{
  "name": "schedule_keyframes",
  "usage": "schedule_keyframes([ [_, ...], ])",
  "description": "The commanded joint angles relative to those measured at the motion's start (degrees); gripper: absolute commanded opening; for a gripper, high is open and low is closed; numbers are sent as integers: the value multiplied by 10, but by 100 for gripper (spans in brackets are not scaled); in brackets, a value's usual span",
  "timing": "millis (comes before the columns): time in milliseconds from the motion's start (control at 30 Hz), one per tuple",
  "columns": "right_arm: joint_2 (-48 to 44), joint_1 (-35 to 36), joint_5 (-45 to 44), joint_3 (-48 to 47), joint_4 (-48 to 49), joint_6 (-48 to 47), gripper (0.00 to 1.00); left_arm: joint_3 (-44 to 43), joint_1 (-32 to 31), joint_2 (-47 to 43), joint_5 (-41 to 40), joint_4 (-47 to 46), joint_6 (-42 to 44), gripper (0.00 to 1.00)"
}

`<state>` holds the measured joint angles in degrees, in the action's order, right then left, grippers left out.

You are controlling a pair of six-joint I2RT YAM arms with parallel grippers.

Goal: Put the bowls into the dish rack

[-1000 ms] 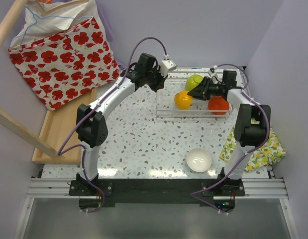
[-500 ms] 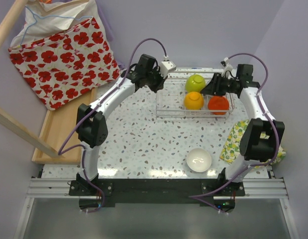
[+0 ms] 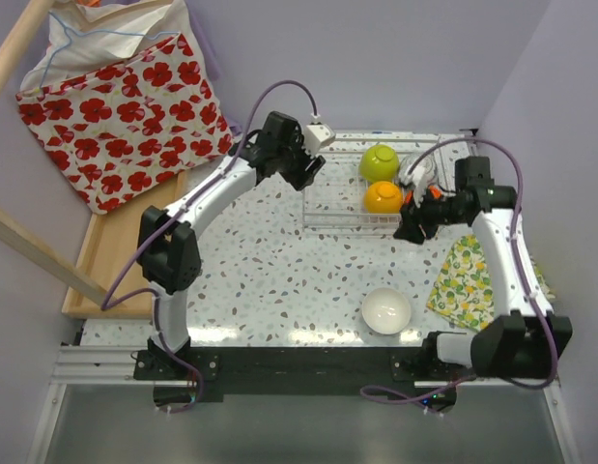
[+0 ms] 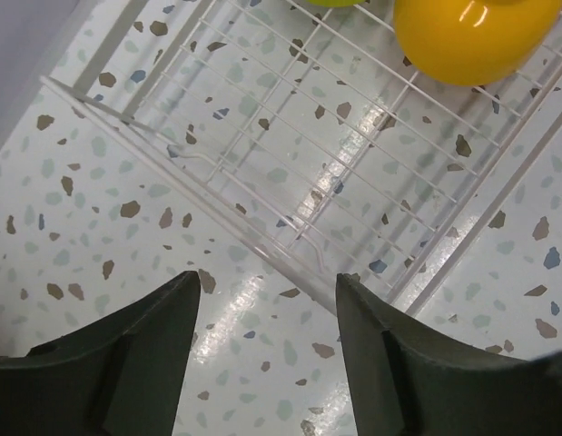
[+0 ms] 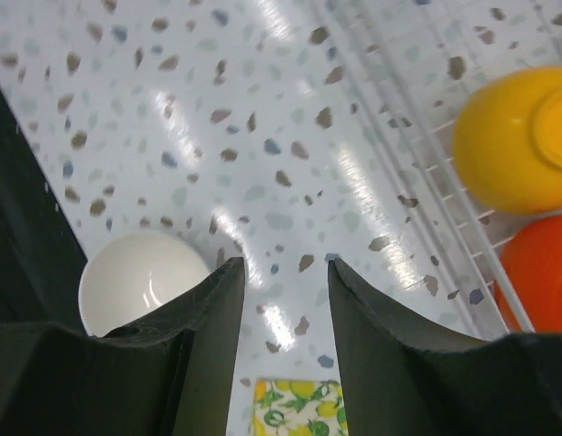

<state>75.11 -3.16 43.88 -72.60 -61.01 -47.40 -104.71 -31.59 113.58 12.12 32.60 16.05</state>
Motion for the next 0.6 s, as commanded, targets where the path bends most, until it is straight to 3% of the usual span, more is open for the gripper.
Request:
schedule_keyframes([
  [0,-80,62,-65,64,-178,-303,47,20,-1,-72,-36,-5,11,68],
  [100,-117,129,-99,121,-183,-339,49,50,-1,-99,-49,-6,18,71],
  [233,-151,202,-131,170,-99,-315,52,88,-2,-133,-60,-7,28,71],
  [567,-9,270,-148,129,-32,-256,52,192,0,-236,-68,-5,43,71],
])
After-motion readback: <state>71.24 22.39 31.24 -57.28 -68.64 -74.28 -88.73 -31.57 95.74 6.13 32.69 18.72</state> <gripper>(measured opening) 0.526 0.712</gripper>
